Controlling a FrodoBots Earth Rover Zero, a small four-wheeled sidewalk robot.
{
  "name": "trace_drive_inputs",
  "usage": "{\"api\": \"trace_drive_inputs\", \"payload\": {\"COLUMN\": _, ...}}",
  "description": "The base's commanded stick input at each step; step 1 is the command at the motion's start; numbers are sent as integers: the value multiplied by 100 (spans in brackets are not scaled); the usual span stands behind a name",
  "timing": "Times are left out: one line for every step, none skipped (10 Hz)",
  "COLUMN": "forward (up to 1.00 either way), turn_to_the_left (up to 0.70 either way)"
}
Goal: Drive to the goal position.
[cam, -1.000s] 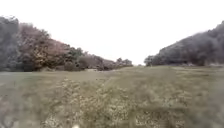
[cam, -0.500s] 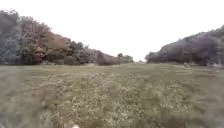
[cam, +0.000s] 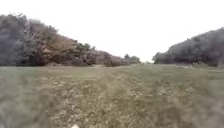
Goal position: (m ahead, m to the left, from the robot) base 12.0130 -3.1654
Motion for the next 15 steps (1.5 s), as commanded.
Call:
{"api": "trace_drive_inputs", "payload": {"forward": 85, "turn_to_the_left": 1}}
{"api": "trace_drive_inputs", "payload": {"forward": 85, "turn_to_the_left": 1}}
{"api": "trace_drive_inputs", "payload": {"forward": 85, "turn_to_the_left": 1}}
{"api": "trace_drive_inputs", "payload": {"forward": 85, "turn_to_the_left": 0}}
{"api": "trace_drive_inputs", "payload": {"forward": 85, "turn_to_the_left": -13}}
{"api": "trace_drive_inputs", "payload": {"forward": 85, "turn_to_the_left": -27}}
{"api": "trace_drive_inputs", "payload": {"forward": 85, "turn_to_the_left": -30}}
{"api": "trace_drive_inputs", "payload": {"forward": 85, "turn_to_the_left": -32}}
{"api": "trace_drive_inputs", "payload": {"forward": 85, "turn_to_the_left": -33}}
{"api": "trace_drive_inputs", "payload": {"forward": 85, "turn_to_the_left": -33}}
{"api": "trace_drive_inputs", "payload": {"forward": 85, "turn_to_the_left": -33}}
{"api": "trace_drive_inputs", "payload": {"forward": 85, "turn_to_the_left": -33}}
{"api": "trace_drive_inputs", "payload": {"forward": 85, "turn_to_the_left": -33}}
{"api": "trace_drive_inputs", "payload": {"forward": 85, "turn_to_the_left": -33}}
{"api": "trace_drive_inputs", "payload": {"forward": 85, "turn_to_the_left": -33}}
